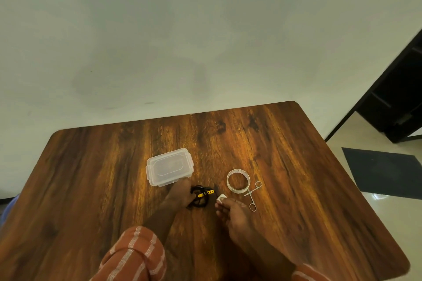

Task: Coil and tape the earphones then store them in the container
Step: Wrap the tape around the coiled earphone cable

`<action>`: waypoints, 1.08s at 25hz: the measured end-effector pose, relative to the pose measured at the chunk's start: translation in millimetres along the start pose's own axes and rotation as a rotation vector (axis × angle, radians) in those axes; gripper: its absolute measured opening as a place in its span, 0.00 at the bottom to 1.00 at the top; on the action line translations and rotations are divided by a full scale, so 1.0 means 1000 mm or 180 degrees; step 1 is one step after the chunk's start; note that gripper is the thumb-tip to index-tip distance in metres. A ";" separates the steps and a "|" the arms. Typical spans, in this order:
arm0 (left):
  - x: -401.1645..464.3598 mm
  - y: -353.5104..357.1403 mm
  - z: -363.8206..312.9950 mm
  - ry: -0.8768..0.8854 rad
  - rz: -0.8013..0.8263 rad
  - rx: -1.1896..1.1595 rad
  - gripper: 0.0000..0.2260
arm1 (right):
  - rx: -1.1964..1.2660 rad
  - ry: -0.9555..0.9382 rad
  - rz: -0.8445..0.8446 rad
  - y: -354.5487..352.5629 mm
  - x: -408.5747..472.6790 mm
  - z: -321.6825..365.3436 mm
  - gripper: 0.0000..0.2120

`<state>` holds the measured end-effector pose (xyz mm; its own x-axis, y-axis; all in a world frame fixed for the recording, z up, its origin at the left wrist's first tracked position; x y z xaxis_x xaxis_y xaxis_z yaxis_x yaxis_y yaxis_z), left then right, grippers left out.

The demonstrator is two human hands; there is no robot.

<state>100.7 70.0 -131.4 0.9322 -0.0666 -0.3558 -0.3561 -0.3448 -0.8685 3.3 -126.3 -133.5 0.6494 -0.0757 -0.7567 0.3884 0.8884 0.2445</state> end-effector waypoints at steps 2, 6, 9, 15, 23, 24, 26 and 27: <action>-0.004 -0.001 -0.004 -0.0007 -0.0141 0.0162 0.08 | -0.0052 -0.0042 -0.0027 -0.006 0.000 0.001 0.06; -0.001 0.004 -0.009 -0.0149 -0.0194 0.0362 0.08 | -0.0216 -0.0023 -0.0026 -0.016 -0.001 -0.003 0.05; 0.004 0.008 -0.016 0.0002 -0.0094 0.0520 0.10 | -0.0276 0.0026 -0.0048 -0.019 -0.002 -0.004 0.05; 0.005 0.011 -0.020 0.0330 -0.0048 0.0695 0.11 | -0.0316 0.0082 -0.0126 -0.021 -0.006 -0.002 0.04; 0.011 0.017 -0.044 0.0950 0.0269 0.1778 0.12 | -0.0368 -0.0014 -0.0124 -0.023 -0.012 0.002 0.03; 0.012 0.015 -0.044 0.0920 0.0305 0.1766 0.13 | -0.0317 -0.0016 -0.0124 -0.023 -0.012 0.003 0.03; 0.014 0.012 -0.039 0.0799 0.0349 0.1463 0.13 | -0.0209 -0.0028 -0.0066 -0.021 -0.012 0.005 0.04; 0.014 0.009 -0.037 0.0732 0.0325 0.1225 0.12 | -0.0141 -0.0037 0.0011 -0.018 -0.011 0.006 0.05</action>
<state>112.9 31.1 -131.6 0.8657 -0.3032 -0.3982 -0.4047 0.0443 -0.9134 -7.3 -143.5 -125.8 0.6584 -0.0775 -0.7487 0.3570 0.9079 0.2199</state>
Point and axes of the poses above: each hand's wrist, its own x-axis towards the middle knuckle, its own y-axis out of the palm, z = x × y, the point moved 9 cm from there along x, towards the middle knuckle, and after that the axes turned 1 degree about x, right-handed, at the moved point
